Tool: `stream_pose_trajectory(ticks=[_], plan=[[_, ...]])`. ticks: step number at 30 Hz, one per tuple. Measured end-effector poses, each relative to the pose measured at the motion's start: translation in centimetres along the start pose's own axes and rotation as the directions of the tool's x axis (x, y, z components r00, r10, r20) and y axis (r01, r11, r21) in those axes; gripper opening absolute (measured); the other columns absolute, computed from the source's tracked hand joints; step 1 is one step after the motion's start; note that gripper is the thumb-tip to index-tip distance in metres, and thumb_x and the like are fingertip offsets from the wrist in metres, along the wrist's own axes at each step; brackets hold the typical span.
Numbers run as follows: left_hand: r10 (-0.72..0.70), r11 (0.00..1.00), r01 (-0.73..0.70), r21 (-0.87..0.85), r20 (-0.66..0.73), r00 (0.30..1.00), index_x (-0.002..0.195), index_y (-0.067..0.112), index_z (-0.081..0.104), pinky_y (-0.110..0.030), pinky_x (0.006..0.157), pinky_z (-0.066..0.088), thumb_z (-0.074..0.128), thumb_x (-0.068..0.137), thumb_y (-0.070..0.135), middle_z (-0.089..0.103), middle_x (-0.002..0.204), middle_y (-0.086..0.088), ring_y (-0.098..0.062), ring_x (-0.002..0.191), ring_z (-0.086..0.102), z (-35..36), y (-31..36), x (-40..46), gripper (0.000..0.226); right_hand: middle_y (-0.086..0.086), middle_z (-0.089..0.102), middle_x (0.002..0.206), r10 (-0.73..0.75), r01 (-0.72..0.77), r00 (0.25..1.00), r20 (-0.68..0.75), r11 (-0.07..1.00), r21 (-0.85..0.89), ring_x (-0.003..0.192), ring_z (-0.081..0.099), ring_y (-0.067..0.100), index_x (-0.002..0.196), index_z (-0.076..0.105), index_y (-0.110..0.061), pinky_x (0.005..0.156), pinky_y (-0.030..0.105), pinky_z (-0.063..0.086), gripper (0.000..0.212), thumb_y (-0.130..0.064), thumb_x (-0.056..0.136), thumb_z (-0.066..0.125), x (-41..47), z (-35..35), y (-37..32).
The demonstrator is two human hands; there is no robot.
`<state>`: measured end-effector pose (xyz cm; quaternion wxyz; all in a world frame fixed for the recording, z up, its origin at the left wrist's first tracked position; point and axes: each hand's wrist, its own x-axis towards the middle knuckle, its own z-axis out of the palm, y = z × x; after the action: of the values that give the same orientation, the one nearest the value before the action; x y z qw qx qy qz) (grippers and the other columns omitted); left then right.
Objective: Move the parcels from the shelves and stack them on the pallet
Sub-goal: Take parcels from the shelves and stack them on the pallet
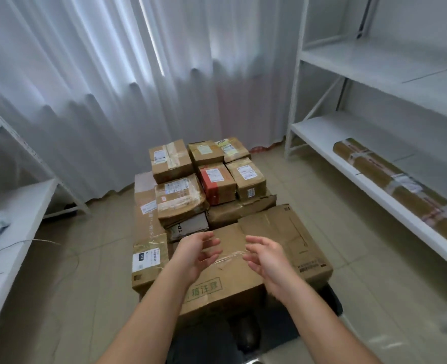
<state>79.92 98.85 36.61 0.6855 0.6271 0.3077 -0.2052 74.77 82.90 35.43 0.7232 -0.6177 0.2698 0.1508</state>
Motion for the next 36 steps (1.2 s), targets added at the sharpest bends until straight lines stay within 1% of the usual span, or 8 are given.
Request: stream_pose_trajectory(ticks=[4, 8, 10, 13, 20, 25, 29, 36], plan=[[-0.028, 0.994, 0.015, 0.11, 0.116, 0.993, 0.111, 0.009, 0.064, -0.031, 0.066, 0.054, 0.049, 0.101, 0.015, 0.07, 0.104, -0.013, -0.025, 0.083, 0.066, 3.4, -3.8, -5.5, 0.019, 0.003, 0.066, 0.11, -0.003, 0.006, 0.997, -0.083, 0.999, 0.036, 0.101, 0.065, 0.017, 0.111, 0.066, -0.021, 0.09, 0.031, 0.056, 0.019, -0.016, 0.099, 0.052, -7.0, -5.0, 2.8], [-0.01, 0.975, -0.03, 0.219, 0.183, 0.983, 0.112, 0.007, 0.064, -0.03, 0.066, 0.053, 0.048, 0.101, 0.015, 0.07, 0.105, -0.015, -0.025, 0.082, 0.064, 6.8, -5.6, -10.0, 0.02, 0.004, 0.069, 0.107, 0.003, 0.017, 0.984, -0.18, 0.993, 0.113, 0.096, 0.067, 0.016, 0.104, 0.069, -0.022, 0.073, 0.025, 0.054, 0.018, -0.014, 0.098, 0.053, -12.1, -9.8, 5.0], [0.009, 0.971, -0.06, 0.233, 0.214, 0.977, 0.113, 0.007, 0.063, -0.03, 0.066, 0.053, 0.048, 0.101, 0.015, 0.069, 0.104, -0.015, -0.025, 0.083, 0.064, 9.2, -6.0, -12.0, 0.021, 0.003, 0.07, 0.103, 0.003, 0.03, 0.974, -0.226, 0.989, 0.144, 0.09, 0.068, 0.014, 0.103, 0.069, -0.02, 0.07, 0.024, 0.053, 0.019, -0.011, 0.098, 0.053, -14.7, -12.4, 5.5], [0.008, 0.962, -0.092, 0.256, 0.311, 0.95, 0.114, 0.007, 0.064, -0.03, 0.064, 0.053, 0.051, 0.1, 0.015, 0.07, 0.1, -0.013, -0.024, 0.08, 0.065, 13.6, -6.5, -15.1, 0.021, 0.001, 0.067, 0.087, -0.026, 0.087, 0.951, -0.308, 0.979, 0.187, 0.074, 0.062, 0.01, 0.1, 0.067, -0.013, 0.065, 0.019, 0.05, 0.019, -0.005, 0.096, 0.051, -18.5, -16.8, 5.3], [-0.033, 0.928, -0.154, 0.339, 0.486, 0.873, 0.114, 0.003, 0.064, -0.032, 0.067, 0.053, 0.048, 0.101, 0.013, 0.069, 0.102, -0.014, -0.026, 0.083, 0.065, 24.9, -10.1, -22.8, 0.023, 0.007, 0.064, 0.091, -0.046, 0.204, 0.878, -0.476, 0.936, 0.288, 0.07, 0.058, 0.013, 0.107, 0.065, -0.004, 0.062, 0.019, 0.048, 0.019, -0.002, 0.097, 0.049, -25.7, -27.6, 6.1], [-0.089, 0.907, -0.167, 0.387, 0.563, 0.822, 0.112, 0.002, 0.063, -0.031, 0.069, 0.052, 0.048, 0.1, 0.01, 0.067, 0.095, -0.013, -0.025, 0.078, 0.063, 35.6, -15.4, -27.6, 0.021, 0.006, 0.068, 0.098, -0.022, 0.218, 0.837, -0.547, 0.93, 0.296, 0.079, 0.063, 0.014, 0.106, 0.066, -0.01, 0.072, 0.022, 0.053, 0.017, -0.006, 0.097, 0.052, -31.0, -37.8, 8.4], [-0.186, 0.88, -0.16, 0.448, 0.634, 0.75, 0.107, 0.004, 0.06, -0.029, 0.067, 0.05, 0.051, 0.098, 0.009, 0.065, 0.087, -0.011, -0.024, 0.073, 0.061, 45.4, -22.0, -33.2, 0.014, 0.009, 0.071, 0.105, 0.018, 0.246, 0.765, -0.644, 0.916, 0.317, 0.082, 0.064, 0.015, 0.105, 0.068, -0.012, 0.077, 0.025, 0.054, 0.017, -0.006, 0.095, 0.054, -35.9, -48.4, 10.8], [-0.321, 0.805, -0.216, 0.552, 0.712, 0.625, 0.104, 0.005, 0.064, -0.03, 0.062, 0.051, 0.051, 0.098, 0.01, 0.067, 0.085, -0.012, -0.025, 0.072, 0.061, 59.0, -31.7, -41.9, 0.016, 0.007, 0.069, 0.091, 0.069, 0.363, 0.582, -0.81, 0.87, 0.335, 0.073, 0.06, 0.014, 0.097, 0.067, -0.011, 0.068, 0.025, 0.047, 0.02, -0.002, 0.096, 0.05, -42.3, -63.7, 14.0]])
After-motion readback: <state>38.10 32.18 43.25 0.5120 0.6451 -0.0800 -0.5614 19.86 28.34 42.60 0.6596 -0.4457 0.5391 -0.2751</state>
